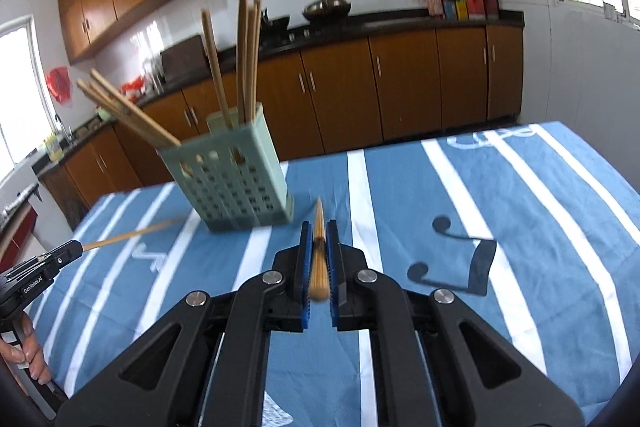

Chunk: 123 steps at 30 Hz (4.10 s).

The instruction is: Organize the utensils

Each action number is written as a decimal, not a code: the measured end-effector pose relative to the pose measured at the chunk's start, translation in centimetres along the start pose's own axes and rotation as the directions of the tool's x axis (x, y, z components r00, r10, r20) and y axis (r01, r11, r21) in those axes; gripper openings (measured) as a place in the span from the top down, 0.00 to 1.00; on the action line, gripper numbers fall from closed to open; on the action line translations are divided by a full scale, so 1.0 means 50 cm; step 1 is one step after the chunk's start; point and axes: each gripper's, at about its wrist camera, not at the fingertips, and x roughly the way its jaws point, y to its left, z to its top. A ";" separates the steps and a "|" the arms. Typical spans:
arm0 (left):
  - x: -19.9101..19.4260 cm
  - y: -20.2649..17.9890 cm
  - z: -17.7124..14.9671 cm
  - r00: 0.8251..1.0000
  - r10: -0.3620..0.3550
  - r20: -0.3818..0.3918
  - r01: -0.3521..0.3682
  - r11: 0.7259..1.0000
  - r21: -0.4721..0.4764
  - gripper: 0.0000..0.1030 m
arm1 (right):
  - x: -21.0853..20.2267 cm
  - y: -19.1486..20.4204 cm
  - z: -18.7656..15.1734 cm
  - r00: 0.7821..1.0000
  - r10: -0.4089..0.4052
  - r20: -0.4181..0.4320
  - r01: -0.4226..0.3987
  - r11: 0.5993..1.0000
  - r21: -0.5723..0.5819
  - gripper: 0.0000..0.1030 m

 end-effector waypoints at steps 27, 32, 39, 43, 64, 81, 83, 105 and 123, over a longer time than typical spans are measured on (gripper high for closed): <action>-0.116 -0.014 0.089 0.980 -0.089 0.180 0.085 0.996 0.027 0.93 | -0.088 0.049 0.102 0.978 0.063 0.199 -0.052 0.997 -0.064 0.93; -0.150 -0.032 0.124 0.962 -0.148 0.228 0.146 0.989 0.026 0.93 | -0.128 0.074 0.138 0.957 0.113 0.269 -0.091 0.992 -0.091 0.93; -0.199 -0.076 0.189 0.914 -0.225 0.338 0.225 0.974 0.039 0.93 | -0.172 0.109 0.200 0.905 0.175 0.387 -0.148 0.984 -0.100 0.93; -0.219 -0.107 0.233 0.882 -0.221 0.416 0.220 0.974 0.052 0.93 | -0.179 0.128 0.238 0.872 0.196 0.448 -0.159 0.980 -0.118 0.93; -0.052 -0.129 0.292 0.878 -0.152 0.455 0.158 0.987 0.026 0.93 | 0.003 0.170 0.264 0.882 0.148 0.448 -0.086 0.984 -0.156 0.93; -0.065 -0.104 0.288 0.888 -0.133 0.441 0.156 0.988 -0.017 0.78 | -0.021 0.166 0.250 0.899 0.148 0.412 -0.094 0.984 -0.148 0.70; -0.079 -0.099 0.284 0.886 -0.130 0.445 0.157 0.987 -0.023 0.71 | -0.034 0.164 0.249 0.898 0.146 0.415 -0.092 0.985 -0.148 0.64; -0.235 -0.021 0.035 0.931 0.007 0.365 -0.005 1.000 -0.008 0.04 | -0.176 0.150 0.059 0.940 0.017 0.339 0.055 0.978 -0.200 0.02; -0.212 -0.048 -0.093 0.950 0.055 0.307 -0.075 0.996 0.054 0.04 | -0.175 0.147 -0.080 0.968 -0.004 0.252 0.060 0.974 -0.217 0.02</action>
